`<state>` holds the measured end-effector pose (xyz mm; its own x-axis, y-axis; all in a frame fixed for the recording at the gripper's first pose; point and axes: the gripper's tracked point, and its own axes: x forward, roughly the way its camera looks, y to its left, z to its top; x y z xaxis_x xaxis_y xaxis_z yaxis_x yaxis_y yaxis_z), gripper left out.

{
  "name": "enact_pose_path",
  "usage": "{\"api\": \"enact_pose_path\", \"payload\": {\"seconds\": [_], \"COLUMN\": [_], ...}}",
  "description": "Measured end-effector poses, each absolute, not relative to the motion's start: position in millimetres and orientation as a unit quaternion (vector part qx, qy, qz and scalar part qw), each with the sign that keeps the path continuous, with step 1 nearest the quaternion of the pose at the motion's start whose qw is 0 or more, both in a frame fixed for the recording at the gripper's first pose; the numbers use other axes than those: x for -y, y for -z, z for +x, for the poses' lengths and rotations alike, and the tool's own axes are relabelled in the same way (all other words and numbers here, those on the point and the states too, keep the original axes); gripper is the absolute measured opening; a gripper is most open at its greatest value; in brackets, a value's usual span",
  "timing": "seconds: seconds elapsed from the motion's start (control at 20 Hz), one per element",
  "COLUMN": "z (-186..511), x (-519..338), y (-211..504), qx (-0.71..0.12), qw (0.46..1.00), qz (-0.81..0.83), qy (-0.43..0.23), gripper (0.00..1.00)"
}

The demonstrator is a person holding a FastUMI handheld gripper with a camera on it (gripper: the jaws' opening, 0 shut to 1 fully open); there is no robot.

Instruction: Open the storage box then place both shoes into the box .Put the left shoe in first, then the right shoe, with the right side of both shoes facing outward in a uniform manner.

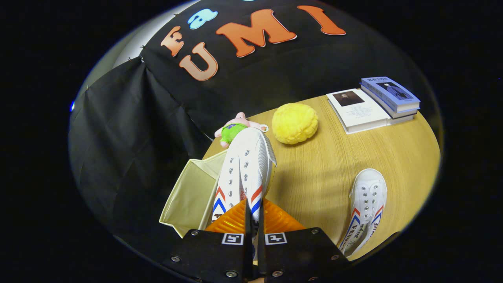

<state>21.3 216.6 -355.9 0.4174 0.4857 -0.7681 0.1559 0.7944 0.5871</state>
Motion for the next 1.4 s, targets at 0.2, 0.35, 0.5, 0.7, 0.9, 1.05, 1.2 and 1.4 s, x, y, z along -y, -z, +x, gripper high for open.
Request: {"api": "enact_pose_path", "payload": {"seconds": [0.2,0.35,0.5,0.7,0.9,1.05,1.2,1.4], "z": [43,57,66,67,62,55,45,32], "x": [-247,-274,-304,-333,-354,-359,-363,-368], "y": [324,306,298,305,323,332,346,360], "qx": [-0.504,-0.488,-0.478,-0.476,-0.486,-0.485,-0.493,-0.519], "qw": [0.793,0.8,0.806,0.81,0.805,0.813,0.811,0.793], "qz": [0.313,0.304,0.288,0.26,0.229,0.172,0.129,0.129], "qy": [-0.14,-0.172,-0.199,-0.223,-0.25,-0.272,-0.288,-0.291], "gripper": [0.05,0.05,0.05,0.05,0.05,0.05,0.05,0.06]}}
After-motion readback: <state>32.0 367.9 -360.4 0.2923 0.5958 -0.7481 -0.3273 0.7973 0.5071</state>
